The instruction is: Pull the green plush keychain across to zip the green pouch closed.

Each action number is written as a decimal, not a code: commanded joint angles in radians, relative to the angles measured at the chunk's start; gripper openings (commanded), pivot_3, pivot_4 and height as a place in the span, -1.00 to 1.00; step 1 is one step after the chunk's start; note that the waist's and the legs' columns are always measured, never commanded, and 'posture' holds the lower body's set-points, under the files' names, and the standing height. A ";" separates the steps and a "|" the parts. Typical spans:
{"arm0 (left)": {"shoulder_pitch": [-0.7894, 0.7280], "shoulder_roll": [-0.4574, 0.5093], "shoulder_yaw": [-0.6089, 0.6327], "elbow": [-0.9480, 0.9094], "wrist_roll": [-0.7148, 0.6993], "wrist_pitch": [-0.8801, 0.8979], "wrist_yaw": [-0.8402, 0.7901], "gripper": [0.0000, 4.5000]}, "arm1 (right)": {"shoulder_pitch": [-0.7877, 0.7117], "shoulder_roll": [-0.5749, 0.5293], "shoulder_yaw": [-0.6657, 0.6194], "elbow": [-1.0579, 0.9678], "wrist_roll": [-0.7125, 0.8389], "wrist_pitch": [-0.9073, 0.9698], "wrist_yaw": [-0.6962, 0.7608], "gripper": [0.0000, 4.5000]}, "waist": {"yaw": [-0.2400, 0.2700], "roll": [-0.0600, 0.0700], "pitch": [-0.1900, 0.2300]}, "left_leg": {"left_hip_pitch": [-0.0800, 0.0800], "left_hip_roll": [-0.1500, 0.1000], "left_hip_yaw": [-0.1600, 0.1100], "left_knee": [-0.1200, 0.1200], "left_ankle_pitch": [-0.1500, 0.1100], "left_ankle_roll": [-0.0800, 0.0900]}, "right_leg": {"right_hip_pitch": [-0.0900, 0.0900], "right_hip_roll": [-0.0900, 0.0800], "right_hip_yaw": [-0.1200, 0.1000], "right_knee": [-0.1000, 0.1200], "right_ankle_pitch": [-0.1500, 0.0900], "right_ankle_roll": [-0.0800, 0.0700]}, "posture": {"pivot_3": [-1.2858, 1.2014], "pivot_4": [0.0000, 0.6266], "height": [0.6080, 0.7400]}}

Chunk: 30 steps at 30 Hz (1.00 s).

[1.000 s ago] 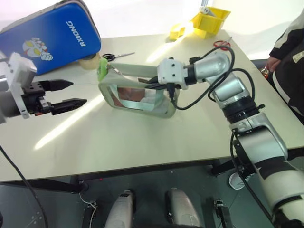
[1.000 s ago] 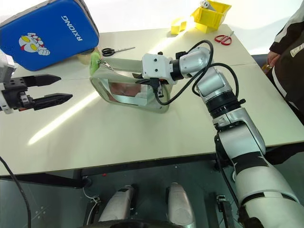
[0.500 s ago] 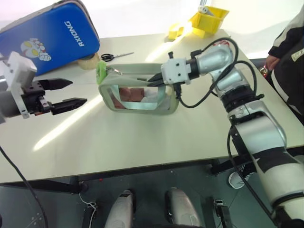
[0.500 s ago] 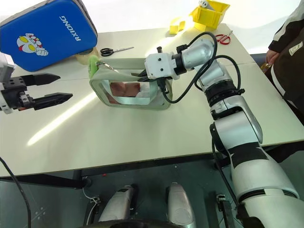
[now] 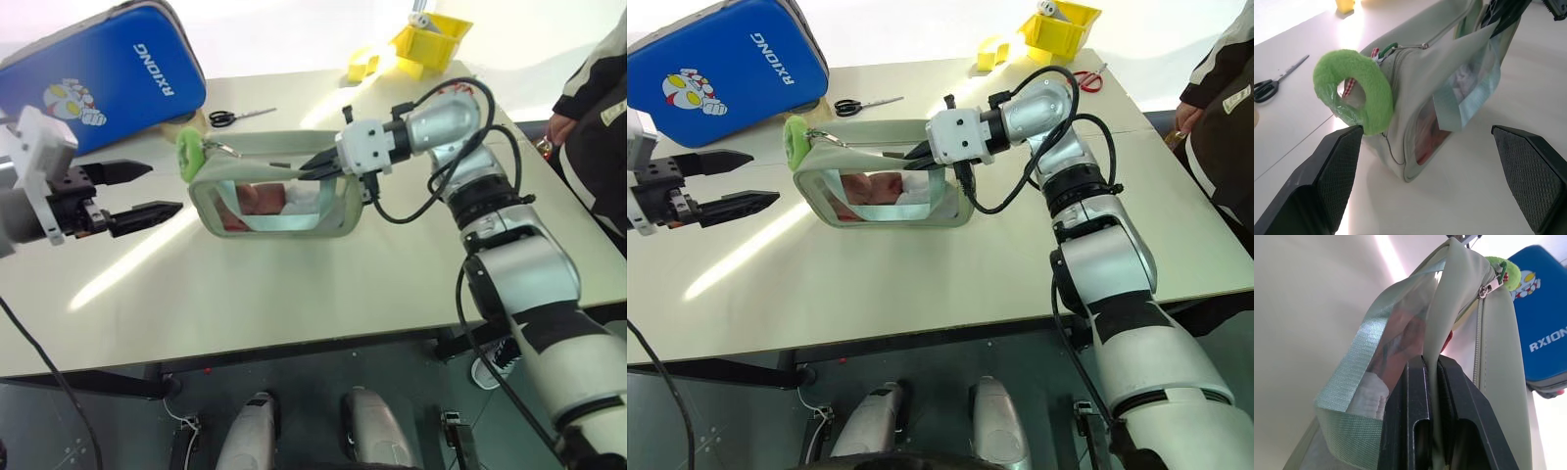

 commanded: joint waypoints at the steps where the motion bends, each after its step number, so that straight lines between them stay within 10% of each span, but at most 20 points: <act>1: -0.016 0.010 0.018 -0.011 -0.012 -0.005 0.000 1.00 | -0.002 -0.011 -0.032 -0.019 0.008 0.016 -0.012 -0.97 | 0.000 0.000 0.000 | 0.000 0.000 0.000 0.000 0.000 0.000 | 0.000 0.000 0.000 0.000 0.000 0.000 | 0.03 -0.52 1.00; 5: -0.025 0.010 0.009 -0.008 -0.010 -0.006 -0.001 1.00 | 0.009 -0.012 -0.035 -0.030 0.002 0.054 -0.021 -0.49 | 0.000 0.000 0.000 | 0.000 0.000 0.000 0.000 0.000 0.000 | 0.000 0.000 0.000 0.000 0.000 0.000 | 0.03 -0.52 1.00; 12: -0.033 0.009 -0.001 0.001 -0.006 -0.012 -0.004 1.00 | 0.023 -0.051 -0.076 -0.121 0.049 0.179 0.006 0.98 | 0.000 0.000 0.000 | 0.000 0.000 0.001 0.000 0.000 0.000 | 0.000 0.000 0.001 0.000 0.000 0.000 | 0.03 -0.52 1.00; 30: -0.104 -0.010 -0.064 0.058 0.020 -0.038 -0.008 1.00 | 0.337 -0.188 -0.165 -0.713 0.178 0.881 -0.160 0.98 | 0.002 0.000 0.000 | 0.000 0.000 0.002 0.001 0.000 0.000 | 0.000 0.000 0.002 0.001 0.000 0.000 | 0.03 -0.52 1.00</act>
